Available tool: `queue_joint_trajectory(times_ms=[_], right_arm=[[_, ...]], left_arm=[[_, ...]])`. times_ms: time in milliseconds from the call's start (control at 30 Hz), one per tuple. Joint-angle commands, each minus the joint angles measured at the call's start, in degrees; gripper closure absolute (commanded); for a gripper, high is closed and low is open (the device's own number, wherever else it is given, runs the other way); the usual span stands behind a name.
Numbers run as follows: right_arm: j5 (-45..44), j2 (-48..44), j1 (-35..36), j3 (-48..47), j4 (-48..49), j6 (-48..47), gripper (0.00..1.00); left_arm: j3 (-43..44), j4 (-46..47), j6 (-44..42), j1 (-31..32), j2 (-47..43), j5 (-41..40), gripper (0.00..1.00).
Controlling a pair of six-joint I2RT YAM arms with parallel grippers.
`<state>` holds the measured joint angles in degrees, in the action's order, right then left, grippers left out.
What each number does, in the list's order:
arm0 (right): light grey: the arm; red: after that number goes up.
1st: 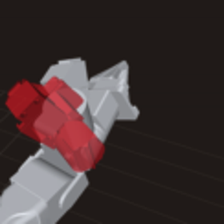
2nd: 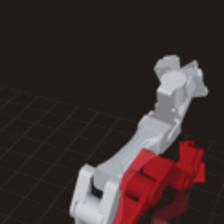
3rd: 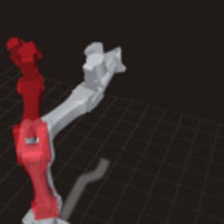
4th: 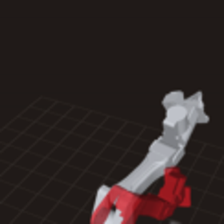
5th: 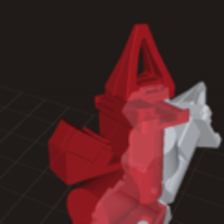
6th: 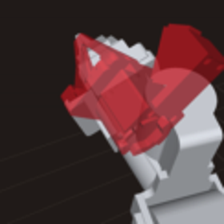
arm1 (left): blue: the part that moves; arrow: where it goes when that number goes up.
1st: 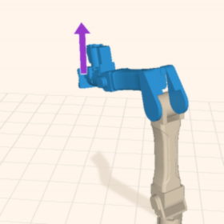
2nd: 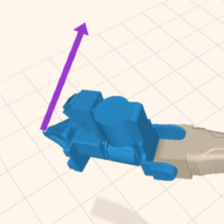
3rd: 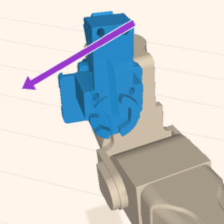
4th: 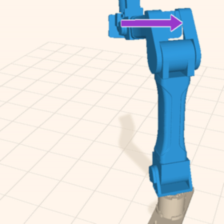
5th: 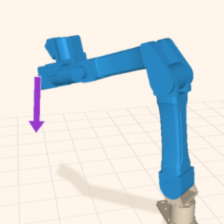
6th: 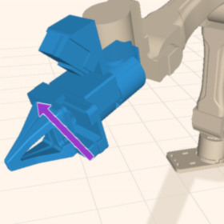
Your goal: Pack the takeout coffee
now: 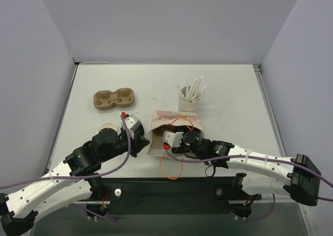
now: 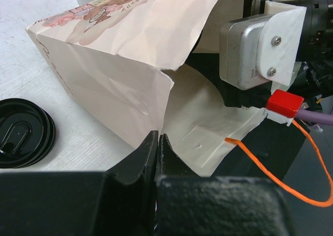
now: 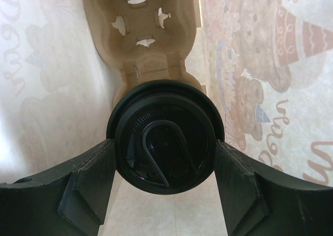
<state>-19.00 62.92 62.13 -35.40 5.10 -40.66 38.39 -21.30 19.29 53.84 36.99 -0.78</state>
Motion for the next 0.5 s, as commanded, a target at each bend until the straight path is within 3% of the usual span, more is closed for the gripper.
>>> queue_joint_trajectory(times_ms=[0,467], right_arm=[[0.4,1.4,-1.1,0.6,2.7,0.5,0.55],[3.3,2.6,-4.2,1.8,5.0,-0.4,0.55]], left_arm=[[2.0,1.4,-0.3,-0.1,-0.3,0.8,1.00],[2.3,1.0,-1.0,0.0,0.0,2.1,1.00]])
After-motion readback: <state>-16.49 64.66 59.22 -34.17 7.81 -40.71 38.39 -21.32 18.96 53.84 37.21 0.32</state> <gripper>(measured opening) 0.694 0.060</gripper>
